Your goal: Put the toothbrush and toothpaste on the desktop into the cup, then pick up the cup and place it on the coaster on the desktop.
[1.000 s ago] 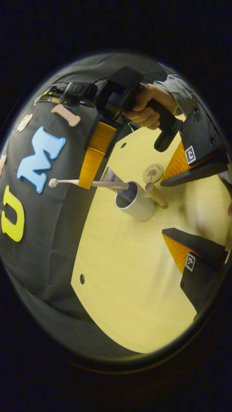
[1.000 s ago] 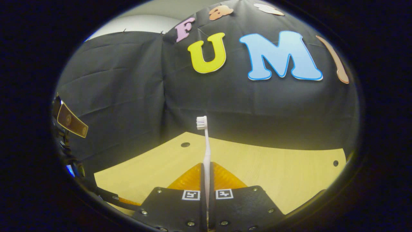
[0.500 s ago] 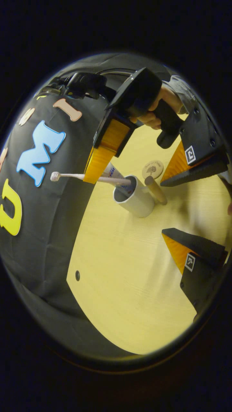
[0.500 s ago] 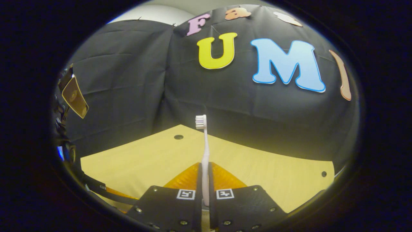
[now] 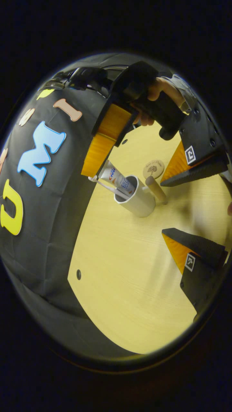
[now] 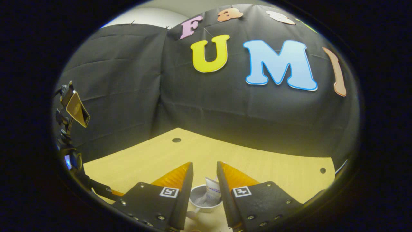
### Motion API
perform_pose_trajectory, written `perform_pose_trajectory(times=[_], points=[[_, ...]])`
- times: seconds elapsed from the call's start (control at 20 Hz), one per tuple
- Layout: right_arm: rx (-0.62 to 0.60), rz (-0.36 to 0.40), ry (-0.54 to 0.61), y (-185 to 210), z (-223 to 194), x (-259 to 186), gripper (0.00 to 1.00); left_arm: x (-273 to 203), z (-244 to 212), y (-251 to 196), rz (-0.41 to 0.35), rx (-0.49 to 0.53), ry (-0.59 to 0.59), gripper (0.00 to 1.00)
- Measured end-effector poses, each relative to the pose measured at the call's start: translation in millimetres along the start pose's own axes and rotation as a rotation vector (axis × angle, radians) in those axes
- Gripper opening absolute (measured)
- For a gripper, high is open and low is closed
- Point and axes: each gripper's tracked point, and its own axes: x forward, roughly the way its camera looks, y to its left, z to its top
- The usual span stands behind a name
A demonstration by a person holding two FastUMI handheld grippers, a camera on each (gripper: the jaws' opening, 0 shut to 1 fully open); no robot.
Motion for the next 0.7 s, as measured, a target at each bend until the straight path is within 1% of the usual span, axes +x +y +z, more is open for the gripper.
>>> perform_pose_trajectory(times=[0.1,0.3,0.55,0.7], points=[[0.008,-0.038,-0.018,-9,9,-10,0.44,-3,-1,-4,-0.002,0.006,0.001,0.84],[0.025,-0.119,-0.05,-32,22,-33,0.44,3,3,-14,0.001,0.02,0.01,0.84],[0.078,-0.179,-0.019,-55,17,-69,0.44,8,2,-33,-0.01,0.069,0.039,0.84],[0.105,-0.225,-0.006,-73,8,-93,0.44,20,5,-43,-0.015,0.11,0.062,0.84]])
